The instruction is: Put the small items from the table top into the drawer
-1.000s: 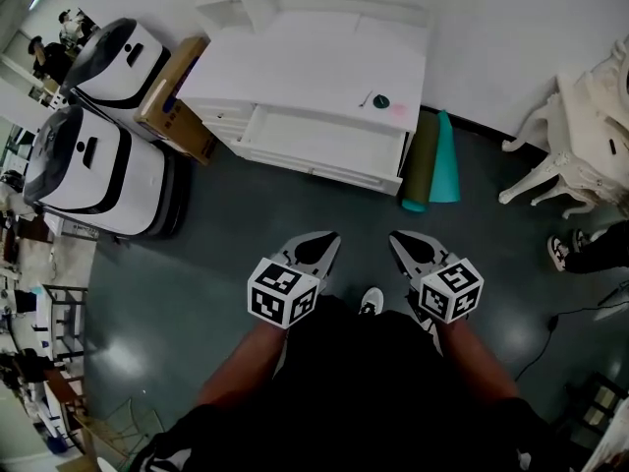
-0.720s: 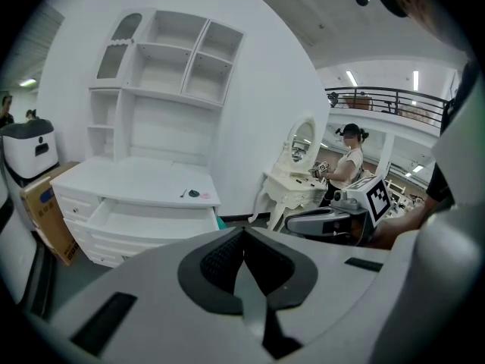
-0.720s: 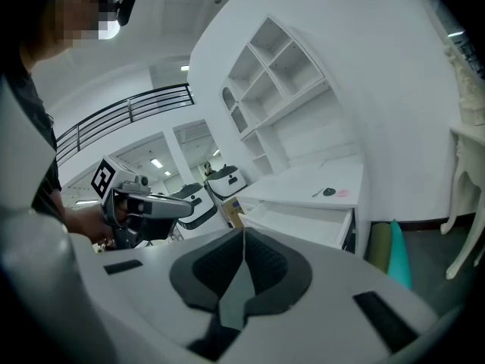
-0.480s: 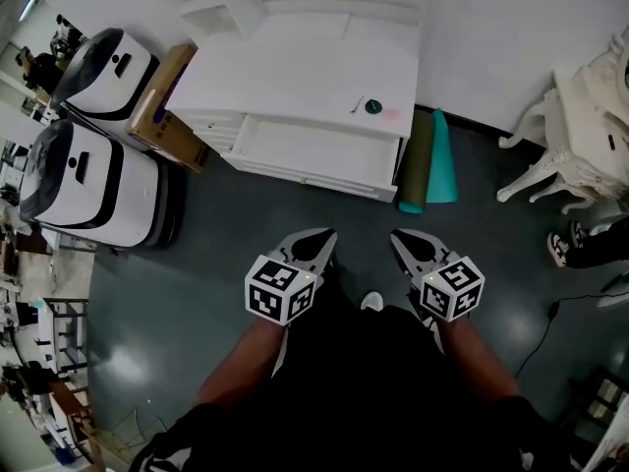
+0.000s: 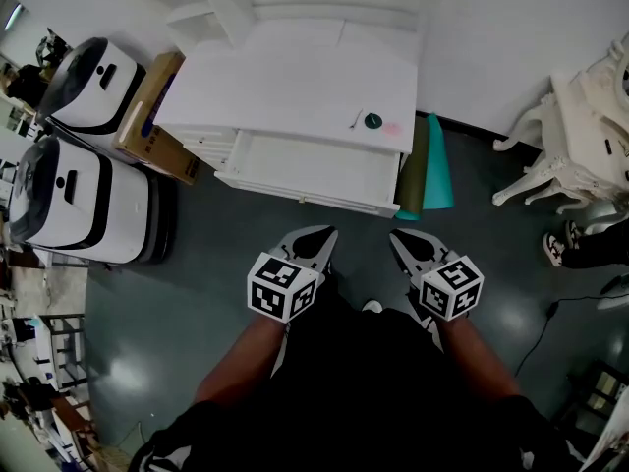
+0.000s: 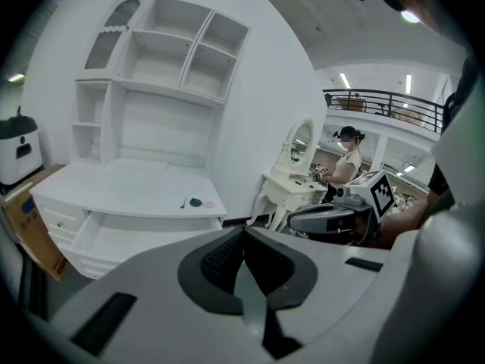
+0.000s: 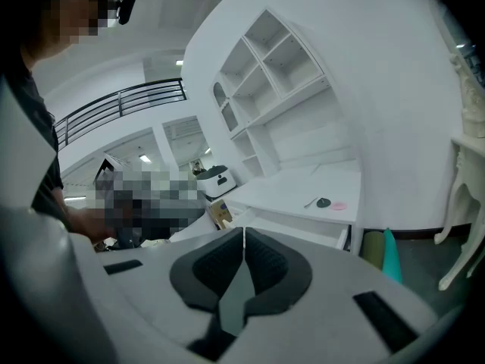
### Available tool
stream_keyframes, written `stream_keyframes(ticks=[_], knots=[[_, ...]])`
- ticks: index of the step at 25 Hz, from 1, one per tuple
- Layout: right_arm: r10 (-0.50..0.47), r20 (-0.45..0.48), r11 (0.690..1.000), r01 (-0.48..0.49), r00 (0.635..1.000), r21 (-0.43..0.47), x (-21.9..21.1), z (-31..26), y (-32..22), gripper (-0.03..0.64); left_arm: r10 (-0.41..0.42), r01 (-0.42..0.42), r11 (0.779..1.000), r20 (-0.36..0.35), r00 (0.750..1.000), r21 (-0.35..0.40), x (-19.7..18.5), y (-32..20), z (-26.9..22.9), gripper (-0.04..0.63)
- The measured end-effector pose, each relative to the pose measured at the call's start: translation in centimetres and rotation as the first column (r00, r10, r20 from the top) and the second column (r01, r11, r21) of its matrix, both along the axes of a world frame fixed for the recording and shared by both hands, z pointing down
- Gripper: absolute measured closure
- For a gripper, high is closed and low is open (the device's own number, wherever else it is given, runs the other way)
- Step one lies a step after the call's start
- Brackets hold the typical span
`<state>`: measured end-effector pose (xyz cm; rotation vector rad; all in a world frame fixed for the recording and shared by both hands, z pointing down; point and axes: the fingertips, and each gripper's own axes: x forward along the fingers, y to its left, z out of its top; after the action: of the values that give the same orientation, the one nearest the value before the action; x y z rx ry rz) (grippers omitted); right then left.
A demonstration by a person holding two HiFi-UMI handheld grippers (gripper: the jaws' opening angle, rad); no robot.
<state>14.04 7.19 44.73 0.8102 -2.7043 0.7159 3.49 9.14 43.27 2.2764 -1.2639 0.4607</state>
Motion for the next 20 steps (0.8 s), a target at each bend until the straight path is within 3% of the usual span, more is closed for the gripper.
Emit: stream_keyframes(ticks=[8, 20], knots=[[0.043, -0.05, 0.999, -0.045, 0.998, -0.028, -3.4, 1.3, -4.3, 0.589, 0.015, -0.015, 0.999, -0.02, 1.0, -0.028, -4.0, -4.4, 1.1, 0.584], [0.209, -0.151, 0.976, -0.215, 0.966, -0.027, -6.3, 3.4, -11.1, 0.589, 0.117, -0.117, 0.992, -0.008, 0.993, -0.05, -9.5, -10.6, 2.4, 0.584]])
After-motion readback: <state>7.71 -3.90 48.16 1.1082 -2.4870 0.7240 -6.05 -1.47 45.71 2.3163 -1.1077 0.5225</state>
